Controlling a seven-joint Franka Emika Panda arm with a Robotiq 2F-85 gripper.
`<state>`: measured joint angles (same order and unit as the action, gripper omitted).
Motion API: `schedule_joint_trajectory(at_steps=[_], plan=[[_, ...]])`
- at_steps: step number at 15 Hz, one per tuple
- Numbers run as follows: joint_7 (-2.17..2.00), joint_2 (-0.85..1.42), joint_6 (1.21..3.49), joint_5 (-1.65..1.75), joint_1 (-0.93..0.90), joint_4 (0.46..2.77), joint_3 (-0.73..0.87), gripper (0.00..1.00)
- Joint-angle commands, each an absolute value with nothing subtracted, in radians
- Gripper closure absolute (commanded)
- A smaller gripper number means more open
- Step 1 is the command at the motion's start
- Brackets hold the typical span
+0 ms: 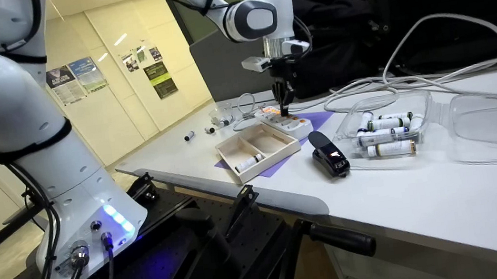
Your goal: Turn off the third switch from the right
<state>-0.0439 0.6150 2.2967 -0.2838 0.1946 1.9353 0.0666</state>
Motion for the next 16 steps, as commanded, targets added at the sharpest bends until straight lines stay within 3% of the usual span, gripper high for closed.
schedule_joint_trajectory(at_steps=[1, 10, 11, 13, 14, 16], plan=[[-0.043, 0.651, 2.244, -0.313, 0.215, 1.882, 0.054, 1.00], [-0.027, 0.512, 2.178, -0.280, 0.189, 1.873, 0.063, 1.00], [-0.029, 0.474, 2.179, -0.265, 0.181, 1.874, 0.068, 0.74], [-0.014, 0.524, 2.207, -0.281, 0.188, 1.862, 0.059, 0.67], [-0.014, 0.491, 2.192, -0.279, 0.185, 1.862, 0.061, 0.86], [-0.013, 0.489, 2.192, -0.279, 0.185, 1.867, 0.061, 0.71]])
